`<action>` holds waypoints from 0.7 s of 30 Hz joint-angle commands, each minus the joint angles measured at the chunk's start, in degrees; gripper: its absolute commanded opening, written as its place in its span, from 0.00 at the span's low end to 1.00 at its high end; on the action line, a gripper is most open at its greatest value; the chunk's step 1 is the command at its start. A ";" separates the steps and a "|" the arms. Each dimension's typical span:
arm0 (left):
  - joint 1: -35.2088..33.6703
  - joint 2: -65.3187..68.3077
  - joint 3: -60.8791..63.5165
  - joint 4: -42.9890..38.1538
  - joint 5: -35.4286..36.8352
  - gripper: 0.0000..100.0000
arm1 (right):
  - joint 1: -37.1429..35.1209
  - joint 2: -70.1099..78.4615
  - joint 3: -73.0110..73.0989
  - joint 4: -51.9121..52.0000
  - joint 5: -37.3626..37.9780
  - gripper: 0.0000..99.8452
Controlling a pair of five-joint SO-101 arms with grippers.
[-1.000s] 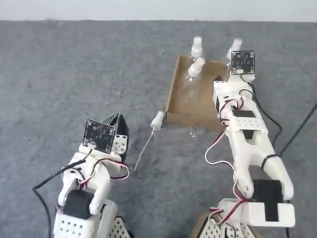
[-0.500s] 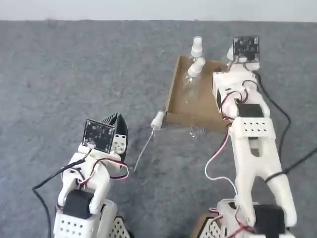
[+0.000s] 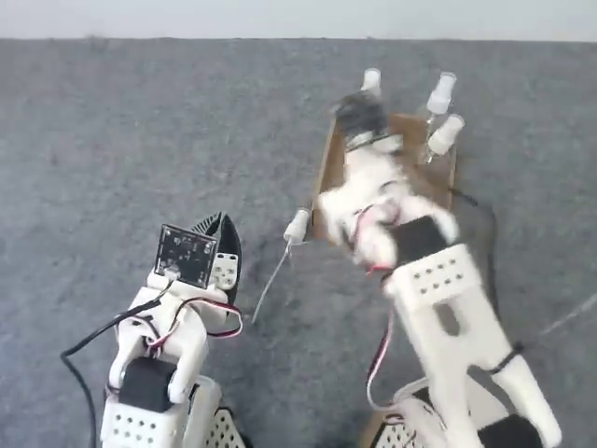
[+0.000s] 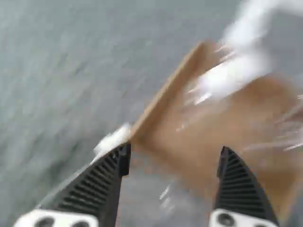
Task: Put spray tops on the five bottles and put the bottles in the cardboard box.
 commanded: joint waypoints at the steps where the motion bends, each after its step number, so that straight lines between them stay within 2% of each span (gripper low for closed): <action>1: -0.26 -0.97 -0.31 -1.49 -0.35 0.01 | -5.14 -2.15 1.32 0.66 -9.41 0.23; 8: -0.26 -0.97 -0.31 -1.49 -0.35 0.01 | -8.92 -2.07 5.10 0.57 -26.11 0.23; 14: -0.26 -0.97 -0.31 -1.49 -0.26 0.01 | -10.15 0.13 5.27 0.22 -34.29 0.23; 21: -0.26 -0.97 -0.31 -1.41 -0.18 0.01 | -10.07 14.29 0.53 -3.91 -41.32 0.23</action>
